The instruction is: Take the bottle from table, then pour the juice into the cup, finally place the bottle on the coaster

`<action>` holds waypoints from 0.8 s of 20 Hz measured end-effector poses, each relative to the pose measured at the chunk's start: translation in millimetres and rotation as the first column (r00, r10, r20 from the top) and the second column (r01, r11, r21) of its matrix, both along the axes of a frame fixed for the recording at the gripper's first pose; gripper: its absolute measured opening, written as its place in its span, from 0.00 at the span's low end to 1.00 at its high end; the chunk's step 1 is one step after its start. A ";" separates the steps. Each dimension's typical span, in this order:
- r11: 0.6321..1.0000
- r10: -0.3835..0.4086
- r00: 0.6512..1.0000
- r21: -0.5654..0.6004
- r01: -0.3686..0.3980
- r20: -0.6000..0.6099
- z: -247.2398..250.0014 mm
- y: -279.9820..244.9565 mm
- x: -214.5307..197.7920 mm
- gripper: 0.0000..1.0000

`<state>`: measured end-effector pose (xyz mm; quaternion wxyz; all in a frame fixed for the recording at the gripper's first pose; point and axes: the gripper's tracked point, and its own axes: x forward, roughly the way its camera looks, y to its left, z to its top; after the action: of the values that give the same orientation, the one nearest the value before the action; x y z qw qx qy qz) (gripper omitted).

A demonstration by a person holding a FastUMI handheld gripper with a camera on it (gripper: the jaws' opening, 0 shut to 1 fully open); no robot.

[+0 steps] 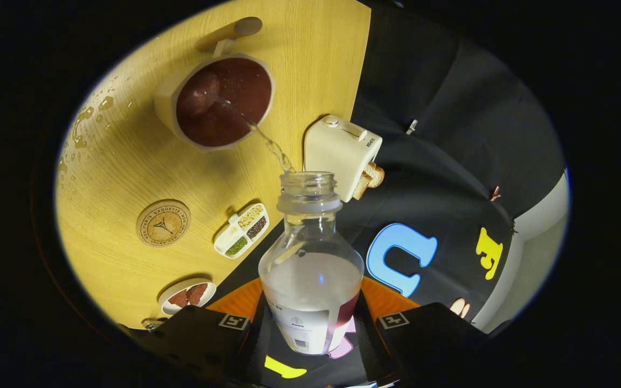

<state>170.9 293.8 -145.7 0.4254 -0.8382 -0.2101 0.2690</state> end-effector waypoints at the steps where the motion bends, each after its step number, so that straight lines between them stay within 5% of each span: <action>1: 1.000 0.001 1.000 -0.003 -0.001 -0.001 0.1 0.9 -0.3 0.71; 16: 0.999 0.016 1.000 -0.043 -0.015 0.018 0.6 6.1 -1.7 0.71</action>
<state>169.3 300.0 -145.1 0.4032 -0.8480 -0.2145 0.2689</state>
